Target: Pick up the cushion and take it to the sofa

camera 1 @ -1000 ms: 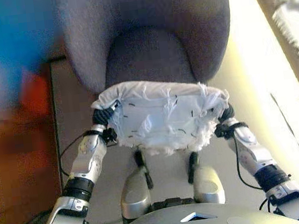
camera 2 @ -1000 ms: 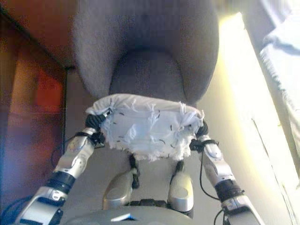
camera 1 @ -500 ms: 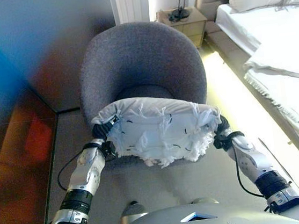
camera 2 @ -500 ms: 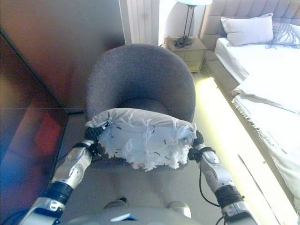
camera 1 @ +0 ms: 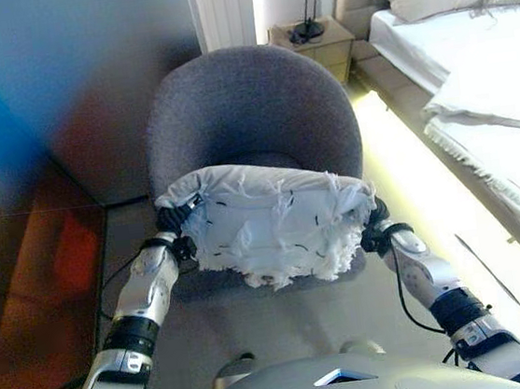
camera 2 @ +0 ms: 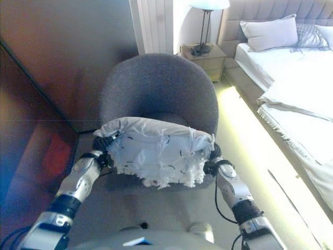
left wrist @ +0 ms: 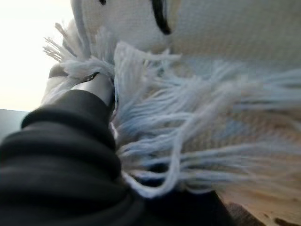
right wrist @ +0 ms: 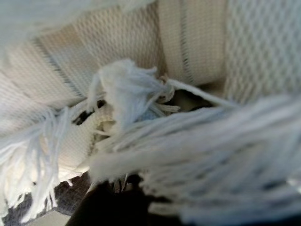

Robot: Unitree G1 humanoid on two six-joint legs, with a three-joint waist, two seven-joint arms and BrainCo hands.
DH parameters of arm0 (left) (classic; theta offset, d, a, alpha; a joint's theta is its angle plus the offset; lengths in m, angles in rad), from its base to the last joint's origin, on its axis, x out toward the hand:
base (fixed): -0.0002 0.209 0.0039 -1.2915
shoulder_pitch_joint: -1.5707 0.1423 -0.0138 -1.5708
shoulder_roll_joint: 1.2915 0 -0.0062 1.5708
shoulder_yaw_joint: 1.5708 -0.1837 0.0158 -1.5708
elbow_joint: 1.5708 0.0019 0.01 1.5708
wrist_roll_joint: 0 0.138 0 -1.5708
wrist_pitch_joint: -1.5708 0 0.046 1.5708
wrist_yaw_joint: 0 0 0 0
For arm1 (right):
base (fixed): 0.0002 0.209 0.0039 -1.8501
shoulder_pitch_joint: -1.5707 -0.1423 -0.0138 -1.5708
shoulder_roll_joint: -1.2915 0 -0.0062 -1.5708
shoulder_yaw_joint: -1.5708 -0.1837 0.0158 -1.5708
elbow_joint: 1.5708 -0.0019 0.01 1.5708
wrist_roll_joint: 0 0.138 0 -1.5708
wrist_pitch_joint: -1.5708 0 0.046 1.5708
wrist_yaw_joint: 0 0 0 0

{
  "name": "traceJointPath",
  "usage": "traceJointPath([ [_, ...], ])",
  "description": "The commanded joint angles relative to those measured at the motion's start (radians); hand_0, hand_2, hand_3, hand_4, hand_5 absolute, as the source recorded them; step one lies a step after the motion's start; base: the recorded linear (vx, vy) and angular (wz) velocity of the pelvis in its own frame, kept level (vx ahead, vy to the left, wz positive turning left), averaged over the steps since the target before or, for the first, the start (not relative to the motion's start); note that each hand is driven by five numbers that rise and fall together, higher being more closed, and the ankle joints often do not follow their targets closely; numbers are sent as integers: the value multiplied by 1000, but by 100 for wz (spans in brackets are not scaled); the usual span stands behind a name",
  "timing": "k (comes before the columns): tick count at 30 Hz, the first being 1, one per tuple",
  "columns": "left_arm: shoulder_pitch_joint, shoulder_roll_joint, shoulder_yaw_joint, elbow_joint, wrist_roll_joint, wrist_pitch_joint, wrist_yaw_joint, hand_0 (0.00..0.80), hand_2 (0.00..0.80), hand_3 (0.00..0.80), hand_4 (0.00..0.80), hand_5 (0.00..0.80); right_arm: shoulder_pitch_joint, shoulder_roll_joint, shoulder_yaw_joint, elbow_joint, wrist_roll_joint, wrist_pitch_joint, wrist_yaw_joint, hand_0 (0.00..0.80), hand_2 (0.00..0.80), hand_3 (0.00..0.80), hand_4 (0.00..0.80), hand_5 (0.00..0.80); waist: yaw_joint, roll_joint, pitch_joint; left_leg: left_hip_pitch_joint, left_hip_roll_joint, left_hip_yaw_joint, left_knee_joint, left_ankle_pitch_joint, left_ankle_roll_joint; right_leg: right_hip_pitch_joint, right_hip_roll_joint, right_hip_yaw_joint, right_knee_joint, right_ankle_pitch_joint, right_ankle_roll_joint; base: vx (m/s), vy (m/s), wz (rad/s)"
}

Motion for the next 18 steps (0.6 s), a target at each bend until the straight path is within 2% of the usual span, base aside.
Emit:
traceJointPath([
  [1,-122,8,-17,-53,-55,-89,-55,800,800,800,800,800,-125,49,10,-4,76,-103,17,800,800,800,800,800,-16,-12,-4,27,-62,-4,99,-168,55,-83,8,83,84,162,20,197,54,40],
  [2,-127,5,-26,-46,-56,-93,-55,800,800,800,800,800,-124,46,8,9,78,-104,23,800,800,800,800,800,-23,-16,-5,38,-67,-2,95,-173,55,-83,19,84,34,172,28,239,-24,18],
  [4,-132,-4,-44,-42,-55,-93,-49,800,800,800,800,800,-112,42,-3,20,71,-98,32,800,800,800,800,800,-41,-45,-14,59,-82,-7,99,-199,47,-86,43,88,-225,195,59,310,-156,18],
  [5,-134,-4,-49,-42,-54,-92,-47,800,800,800,800,800,-109,39,-6,19,67,-95,36,800,800,800,800,800,-47,-54,-13,67,-85,-13,106,-214,44,-79,50,82,-302,196,71,326,-192,20],
  [7,-131,-5,-66,-43,-48,-101,-43,800,800,800,800,800,-106,20,-5,12,75,-92,42,800,800,800,800,800,-59,-79,-11,82,-98,-38,121,-252,41,-90,86,90,-463,205,99,347,-153,19],
  [8,-128,-5,-69,-45,-44,-103,-43,800,800,800,800,800,-109,10,-6,13,83,-88,46,800,800,800,800,800,-66,-87,-10,103,-103,-45,125,-271,40,-113,110,75,-538,221,109,422,-125,16],
  [9,-122,-5,-67,-50,-41,-100,-41,800,800,800,800,800,-113,-5,-12,16,93,-76,59,800,800,800,800,800,-72,-91,-7,127,-107,-48,124,-285,44,-139,133,55,-559,224,111,427,-95,13],
  [11,-106,-7,-52,-53,-39,-89,-42,800,800,800,800,800,-109,-18,-27,28,99,-62,88,800,800,800,800,800,-77,-90,-5,166,-109,-50,125,-308,54,-197,152,26,-555,227,104,469,-94,30],
  [13,-77,-12,-26,-58,-21,-84,-49,800,800,800,800,800,-92,-15,-35,30,86,-57,119,800,800,800,800,800,-71,-96,-6,187,-112,-31,140,-335,61,-212,139,-33,-507,232,96,476,-102,18],
  [14,-55,-17,-6,-71,-4,-85,-43,800,800,800,800,800,-84,-14,-38,24,72,-54,145,800,800,800,800,800,-64,-94,-8,194,-106,-10,149,-334,61,-191,133,-80,-480,220,89,498,-88,-70],
  [16,-17,-22,22,-98,11,-90,-30,800,800,800,800,800,-68,-12,-35,4,50,-57,181,800,800,800,800,800,-56,-70,-26,207,-75,36,195,-303,41,-135,148,-159,-461,167,76,506,-121,-89],
  [17,3,-20,37,-114,14,-93,-27,800,800,800,800,800,-65,-12,-33,-6,44,-56,188,800,800,800,800,800,-56,-62,-35,215,-57,60,225,-272,27,-120,157,-180,-440,144,59,419,-146,-79],
  [18,20,-17,49,-124,9,-97,-26,800,800,800,800,800,-60,-10,-29,-20,46,-55,187,800,800,800,800,800,-62,-54,-45,221,-42,78,248,-243,13,-112,166,-173,-421,129,44,423,-157,-73],
])
